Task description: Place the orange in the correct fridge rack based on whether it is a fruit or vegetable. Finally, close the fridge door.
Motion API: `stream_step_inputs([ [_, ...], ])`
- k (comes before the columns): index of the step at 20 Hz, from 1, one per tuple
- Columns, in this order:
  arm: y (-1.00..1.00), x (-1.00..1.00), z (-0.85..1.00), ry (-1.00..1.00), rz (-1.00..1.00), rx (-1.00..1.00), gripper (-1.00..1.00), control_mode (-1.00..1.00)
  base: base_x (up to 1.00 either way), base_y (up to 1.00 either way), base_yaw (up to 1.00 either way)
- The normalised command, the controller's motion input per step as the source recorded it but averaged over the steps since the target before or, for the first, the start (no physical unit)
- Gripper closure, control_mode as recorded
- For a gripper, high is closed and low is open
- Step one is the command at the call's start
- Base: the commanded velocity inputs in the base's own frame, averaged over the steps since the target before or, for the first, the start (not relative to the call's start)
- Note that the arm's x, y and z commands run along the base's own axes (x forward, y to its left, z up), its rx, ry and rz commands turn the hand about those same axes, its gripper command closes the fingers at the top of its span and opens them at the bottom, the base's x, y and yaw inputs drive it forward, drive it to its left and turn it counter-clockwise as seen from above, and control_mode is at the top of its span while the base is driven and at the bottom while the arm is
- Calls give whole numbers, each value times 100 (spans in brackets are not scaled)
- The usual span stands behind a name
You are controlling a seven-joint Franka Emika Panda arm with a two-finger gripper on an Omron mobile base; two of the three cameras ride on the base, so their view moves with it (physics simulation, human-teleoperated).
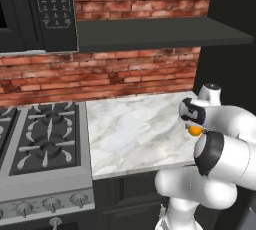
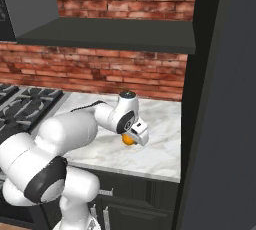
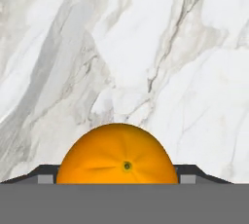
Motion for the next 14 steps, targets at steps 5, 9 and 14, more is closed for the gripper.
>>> stream_step_inputs([
  [5, 55, -40, 89, -20, 1, -2, 100, -100, 0, 0, 0],
  [9, 64, -35, 95, -11, 0, 0, 100, -100, 0, 0, 0],
  [14, 57, -40, 89, -3, 3, 0, 100, -100, 0, 0, 0],
])
